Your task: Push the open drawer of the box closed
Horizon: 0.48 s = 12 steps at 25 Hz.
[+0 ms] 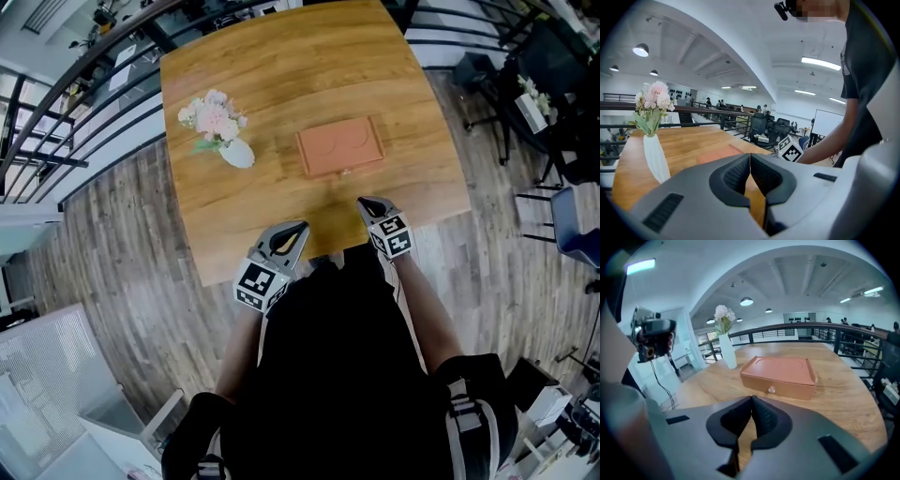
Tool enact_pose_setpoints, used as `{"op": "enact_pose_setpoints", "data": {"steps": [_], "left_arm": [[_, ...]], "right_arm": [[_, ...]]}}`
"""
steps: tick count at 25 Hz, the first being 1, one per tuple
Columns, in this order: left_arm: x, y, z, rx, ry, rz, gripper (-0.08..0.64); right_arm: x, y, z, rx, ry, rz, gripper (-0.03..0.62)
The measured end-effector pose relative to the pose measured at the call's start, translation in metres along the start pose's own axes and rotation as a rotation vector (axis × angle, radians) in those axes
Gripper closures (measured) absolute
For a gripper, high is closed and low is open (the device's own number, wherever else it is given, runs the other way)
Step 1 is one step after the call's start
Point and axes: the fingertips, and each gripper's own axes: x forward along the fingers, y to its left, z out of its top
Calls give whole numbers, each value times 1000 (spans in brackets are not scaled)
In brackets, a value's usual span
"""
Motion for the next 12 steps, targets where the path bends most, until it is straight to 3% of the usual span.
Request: {"op": "enact_pose_setpoints", "data": {"steps": [4,12], "left_arm": [[-5,-2,-8,1,8,-7,535],[-6,2,-21,0,26,5,535]], "right_arm": [[-21,23,7,20,-46,59,577],[-62,61,34,-135,-93,97,577]]}}
